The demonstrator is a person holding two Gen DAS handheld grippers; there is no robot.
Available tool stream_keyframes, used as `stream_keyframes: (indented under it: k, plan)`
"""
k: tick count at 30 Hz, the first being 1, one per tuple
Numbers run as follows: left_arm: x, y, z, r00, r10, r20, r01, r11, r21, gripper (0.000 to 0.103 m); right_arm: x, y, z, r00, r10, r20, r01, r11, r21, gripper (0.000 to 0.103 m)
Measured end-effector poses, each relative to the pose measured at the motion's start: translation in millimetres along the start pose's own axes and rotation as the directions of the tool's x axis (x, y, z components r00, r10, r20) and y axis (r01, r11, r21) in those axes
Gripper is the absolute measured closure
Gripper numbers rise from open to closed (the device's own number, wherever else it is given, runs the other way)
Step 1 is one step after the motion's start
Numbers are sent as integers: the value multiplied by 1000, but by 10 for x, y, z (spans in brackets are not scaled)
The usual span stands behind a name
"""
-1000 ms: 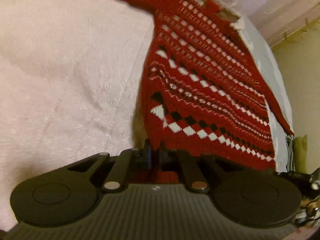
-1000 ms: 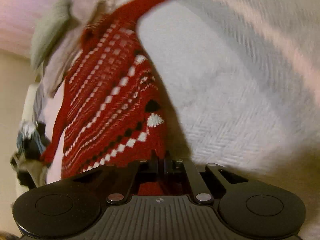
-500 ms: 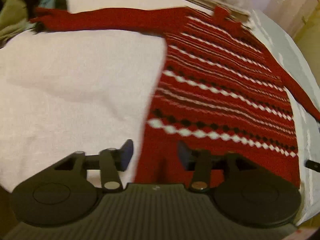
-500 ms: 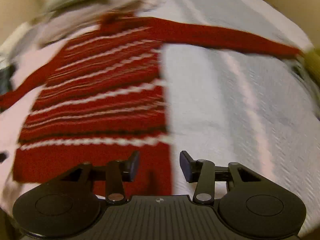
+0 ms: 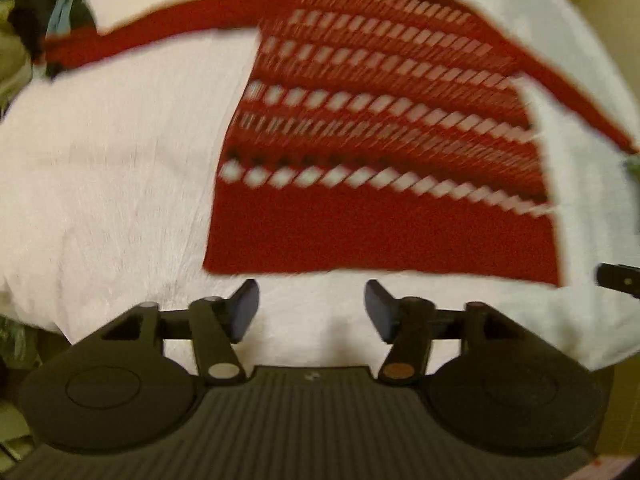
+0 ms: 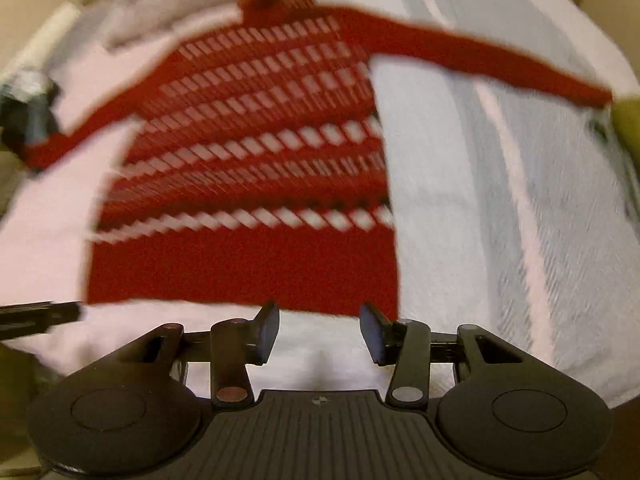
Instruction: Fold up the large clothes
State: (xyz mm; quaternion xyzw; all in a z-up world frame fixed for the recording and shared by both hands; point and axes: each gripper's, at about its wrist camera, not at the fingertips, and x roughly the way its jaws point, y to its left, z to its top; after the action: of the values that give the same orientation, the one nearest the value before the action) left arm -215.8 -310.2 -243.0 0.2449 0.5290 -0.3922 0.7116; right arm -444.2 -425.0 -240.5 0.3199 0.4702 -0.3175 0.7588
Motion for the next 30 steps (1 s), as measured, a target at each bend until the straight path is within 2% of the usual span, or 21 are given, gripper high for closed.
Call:
stream_keyframes:
  k: [2, 5, 6, 10, 15, 20, 30]
  plan:
    - [-379, -105, 74, 998, -22, 60, 21, 1000, 15, 30, -340, 222, 103, 999, 37, 37, -36, 999, -22, 58]
    - [-820, -276, 119, 990, -30, 137, 24, 999, 47, 28, -740, 412, 117, 995, 56, 80, -52, 997, -59, 54]
    - [-930, -312, 112, 989, -31, 144, 24, 999, 48, 25, -813, 451, 109, 995, 59, 81, -54, 996, -65, 54]
    - [-1209, -428, 20, 992, -11, 127, 3, 998, 57, 24, -967, 558, -21, 997, 56, 51, -53, 996, -67, 54]
    - [-1350, -484, -109, 992, 18, 124, -28, 996, 82, 24, -1097, 588, -181, 999, 34, 13, -33, 997, -70, 54]
    - [-1450, -466, -205, 992, 7, 125, -19, 995, 96, 24, -1242, 629, -296, 999, 32, 15, -30, 997, -73, 54]
    - [-1460, -492, -226, 993, -10, 116, -3, 994, 113, 24, -1289, 652, -299, 999, 26, 19, -24, 997, -72, 54]
